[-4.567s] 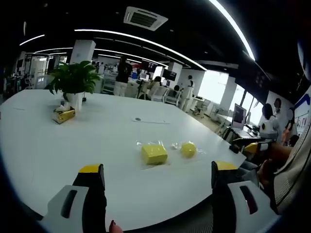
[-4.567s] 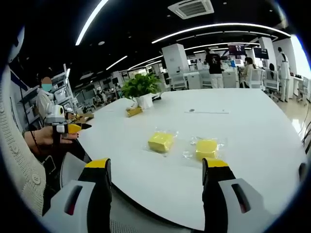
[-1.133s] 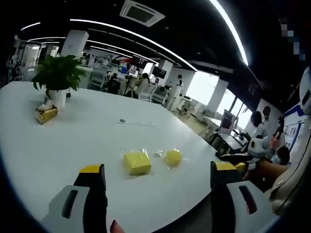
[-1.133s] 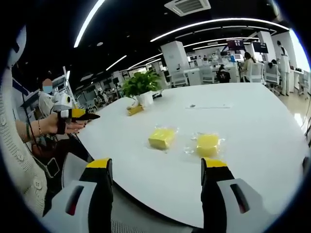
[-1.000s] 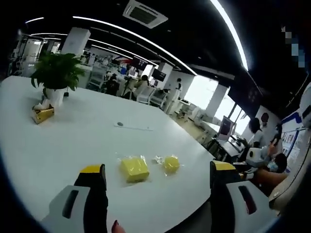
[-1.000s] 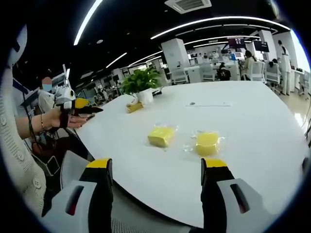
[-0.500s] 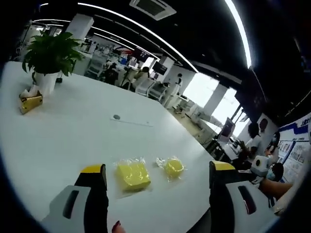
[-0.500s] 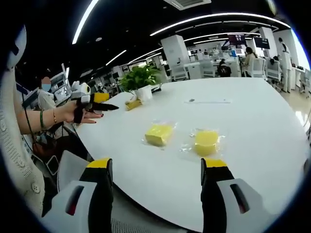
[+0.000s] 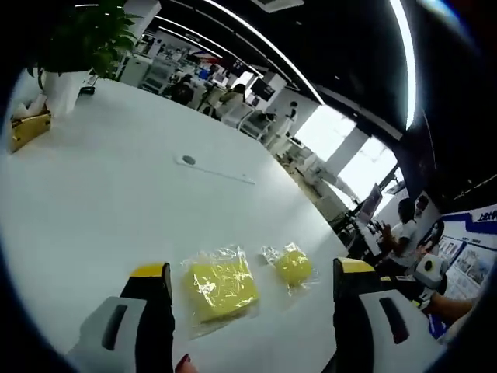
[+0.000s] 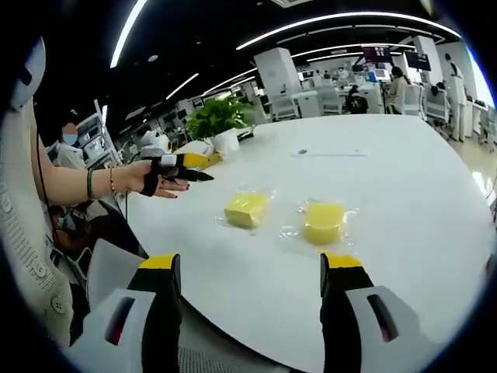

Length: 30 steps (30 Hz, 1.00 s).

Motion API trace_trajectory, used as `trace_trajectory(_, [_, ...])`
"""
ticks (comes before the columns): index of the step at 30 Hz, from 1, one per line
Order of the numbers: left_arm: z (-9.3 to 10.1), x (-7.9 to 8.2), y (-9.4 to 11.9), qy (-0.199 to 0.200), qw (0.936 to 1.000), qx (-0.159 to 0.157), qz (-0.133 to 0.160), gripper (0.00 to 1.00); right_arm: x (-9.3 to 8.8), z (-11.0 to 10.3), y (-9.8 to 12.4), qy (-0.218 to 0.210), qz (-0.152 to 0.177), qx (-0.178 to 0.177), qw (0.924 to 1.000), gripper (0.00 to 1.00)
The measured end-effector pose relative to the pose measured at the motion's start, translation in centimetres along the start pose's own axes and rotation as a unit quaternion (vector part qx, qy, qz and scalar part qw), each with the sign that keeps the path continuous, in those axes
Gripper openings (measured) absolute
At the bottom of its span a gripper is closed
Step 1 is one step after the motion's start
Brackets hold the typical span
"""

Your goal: Compare the silicone blocks by pressing each to a similar depth, holding the contact briefly, and releasing to observe deformation and rebound differences across the visible hardness samples.

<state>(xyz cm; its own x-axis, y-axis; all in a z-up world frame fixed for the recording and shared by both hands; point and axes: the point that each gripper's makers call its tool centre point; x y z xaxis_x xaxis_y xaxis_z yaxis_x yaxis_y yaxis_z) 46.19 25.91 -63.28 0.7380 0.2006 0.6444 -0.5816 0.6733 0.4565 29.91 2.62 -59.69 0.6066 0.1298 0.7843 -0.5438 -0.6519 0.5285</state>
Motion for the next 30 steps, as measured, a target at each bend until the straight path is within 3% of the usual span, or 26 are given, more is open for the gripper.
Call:
trace_trajectory(12, [-4.8,-0.8,-4.8,0.062,0.9975,-0.014,-0.031,0.82,-0.4,1.5,-1.4,-0.014,-0.019,-0.006,0.9997,0.67])
trace_trajectory(19, [-6.5,-1.2,-6.6,0.121,0.9901,-0.060,-0.037,0.64,-0.8,2.2,-2.4,-0.021,-0.032,-0.009,0.9992,0.66])
trace_trajectory(24, [-7.6,-1.7,-7.5,0.171,0.9794,-0.098,-0.045,0.39,-1.1,2.6,-2.7,-0.027,-0.041,-0.013,0.9987,0.66])
trace_trajectory(26, [-8.4,-2.0,-7.8,0.180,0.9773,-0.101,-0.049,0.34,-1.3,2.7,-2.8,-0.028,-0.045,-0.016,0.9985,0.66])
trace_trajectory(30, [-7.5,-3.1,-7.8,0.190,0.9709,-0.128,-0.070,0.23,-1.4,2.9,-2.9,-0.031,-0.048,-0.019,0.9981,0.66])
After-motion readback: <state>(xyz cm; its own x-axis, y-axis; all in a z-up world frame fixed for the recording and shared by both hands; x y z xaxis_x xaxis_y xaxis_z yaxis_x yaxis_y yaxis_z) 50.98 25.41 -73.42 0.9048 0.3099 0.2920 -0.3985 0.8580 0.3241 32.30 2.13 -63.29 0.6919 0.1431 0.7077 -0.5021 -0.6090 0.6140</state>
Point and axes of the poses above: the point that each gripper's makers call its tool centre point, and the gripper's own axes: y roughly backward along the fingers, z roughly to its right, x roughly out of its top, and after that the axes turned 5 degrees about -z, right-handed
